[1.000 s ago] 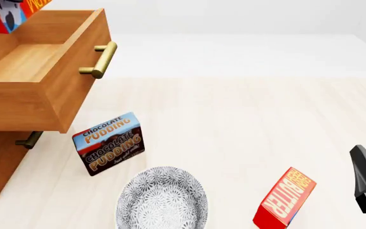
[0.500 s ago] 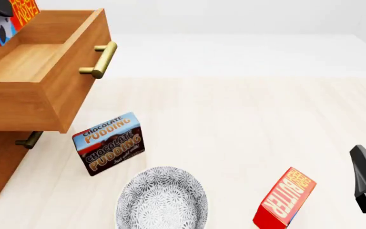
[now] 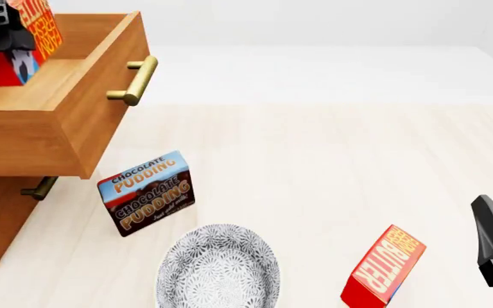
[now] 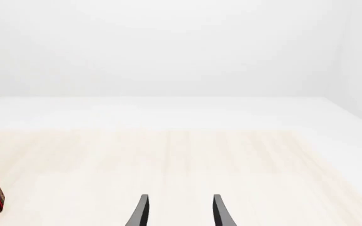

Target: Put the butter at the front in the top drawer of the cabinet and close it.

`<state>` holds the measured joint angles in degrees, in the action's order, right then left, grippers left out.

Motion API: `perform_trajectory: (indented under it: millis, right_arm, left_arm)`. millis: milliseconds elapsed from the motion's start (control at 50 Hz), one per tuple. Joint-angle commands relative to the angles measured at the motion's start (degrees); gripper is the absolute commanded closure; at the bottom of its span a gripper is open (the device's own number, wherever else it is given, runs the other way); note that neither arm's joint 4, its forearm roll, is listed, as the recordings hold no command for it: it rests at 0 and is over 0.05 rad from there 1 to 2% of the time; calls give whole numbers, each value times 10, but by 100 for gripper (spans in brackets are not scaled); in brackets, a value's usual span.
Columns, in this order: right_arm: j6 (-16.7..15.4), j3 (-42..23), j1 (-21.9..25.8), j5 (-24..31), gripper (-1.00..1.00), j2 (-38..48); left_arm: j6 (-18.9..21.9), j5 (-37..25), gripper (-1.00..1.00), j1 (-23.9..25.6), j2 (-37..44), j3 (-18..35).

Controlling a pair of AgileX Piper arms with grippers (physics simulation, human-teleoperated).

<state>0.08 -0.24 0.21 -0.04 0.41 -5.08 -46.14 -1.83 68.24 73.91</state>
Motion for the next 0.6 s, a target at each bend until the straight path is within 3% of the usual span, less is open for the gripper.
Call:
perform_trajectory:
  millis: [20,600]
  right_arm:
    - [0,0,0,0,-100,0]
    - [0,0,1,-1,-100,-1]
  left_arm:
    - [9,37,100,-7,-5,-29]
    - [8,95,100,-12,12,-73]
